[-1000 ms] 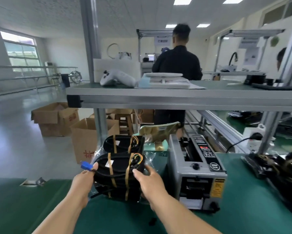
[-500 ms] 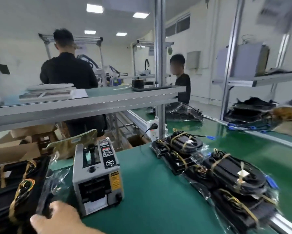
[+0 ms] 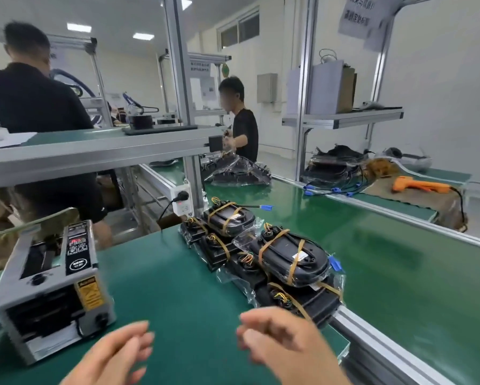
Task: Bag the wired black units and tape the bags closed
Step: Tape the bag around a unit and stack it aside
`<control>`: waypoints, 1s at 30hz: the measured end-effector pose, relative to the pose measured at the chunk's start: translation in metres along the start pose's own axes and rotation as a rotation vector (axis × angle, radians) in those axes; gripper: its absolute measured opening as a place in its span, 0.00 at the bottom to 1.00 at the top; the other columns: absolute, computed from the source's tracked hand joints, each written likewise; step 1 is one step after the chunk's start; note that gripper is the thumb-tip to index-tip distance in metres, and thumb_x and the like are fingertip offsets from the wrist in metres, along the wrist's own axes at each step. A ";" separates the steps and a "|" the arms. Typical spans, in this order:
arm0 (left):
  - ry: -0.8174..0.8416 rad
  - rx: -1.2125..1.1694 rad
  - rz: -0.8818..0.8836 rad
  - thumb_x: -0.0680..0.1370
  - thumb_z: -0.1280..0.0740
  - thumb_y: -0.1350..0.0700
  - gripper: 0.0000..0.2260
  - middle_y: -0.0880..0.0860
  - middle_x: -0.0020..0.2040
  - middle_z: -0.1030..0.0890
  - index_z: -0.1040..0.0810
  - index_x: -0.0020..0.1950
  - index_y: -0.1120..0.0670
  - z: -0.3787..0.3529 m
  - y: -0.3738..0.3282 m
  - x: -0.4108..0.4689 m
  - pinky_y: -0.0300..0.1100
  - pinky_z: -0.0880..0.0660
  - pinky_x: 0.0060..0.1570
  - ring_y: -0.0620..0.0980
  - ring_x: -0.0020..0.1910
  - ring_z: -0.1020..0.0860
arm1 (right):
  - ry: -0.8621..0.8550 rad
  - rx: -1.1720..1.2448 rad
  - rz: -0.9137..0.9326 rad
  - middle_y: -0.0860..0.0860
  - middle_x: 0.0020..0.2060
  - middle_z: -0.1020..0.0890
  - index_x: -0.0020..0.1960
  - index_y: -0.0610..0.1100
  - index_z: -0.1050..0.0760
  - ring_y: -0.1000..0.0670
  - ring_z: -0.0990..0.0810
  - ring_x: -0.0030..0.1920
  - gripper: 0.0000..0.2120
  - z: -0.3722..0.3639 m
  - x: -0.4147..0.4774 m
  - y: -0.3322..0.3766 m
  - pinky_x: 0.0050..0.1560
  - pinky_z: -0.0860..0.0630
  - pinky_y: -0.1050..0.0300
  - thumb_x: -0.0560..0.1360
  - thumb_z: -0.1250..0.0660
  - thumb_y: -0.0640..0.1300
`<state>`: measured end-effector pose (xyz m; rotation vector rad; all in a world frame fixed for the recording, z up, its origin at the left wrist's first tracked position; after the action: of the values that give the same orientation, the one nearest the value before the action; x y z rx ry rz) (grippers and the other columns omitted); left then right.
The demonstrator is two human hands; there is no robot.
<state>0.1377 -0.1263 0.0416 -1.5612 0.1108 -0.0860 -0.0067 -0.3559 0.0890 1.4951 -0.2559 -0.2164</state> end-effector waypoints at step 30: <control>0.425 0.673 -0.070 0.85 0.45 0.51 0.21 0.66 0.64 0.22 0.24 0.64 0.66 -0.277 -0.052 0.132 0.51 0.27 0.62 0.63 0.63 0.24 | -0.436 0.563 -0.284 0.43 0.49 0.14 0.48 0.41 0.20 0.45 0.19 0.55 0.02 0.121 0.067 -0.069 0.51 0.21 0.46 0.76 0.30 0.38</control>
<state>0.2351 -0.4186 0.0895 -0.8556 0.3260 -0.4634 0.0215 -0.4957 0.0296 2.0346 -0.4802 -0.7501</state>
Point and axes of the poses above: each hand's wrist, its own x-axis towards the middle knuckle, its own z-axis out of the back of the hand, y = z × x, the point moved 7 cm from there along x, towards the middle knuckle
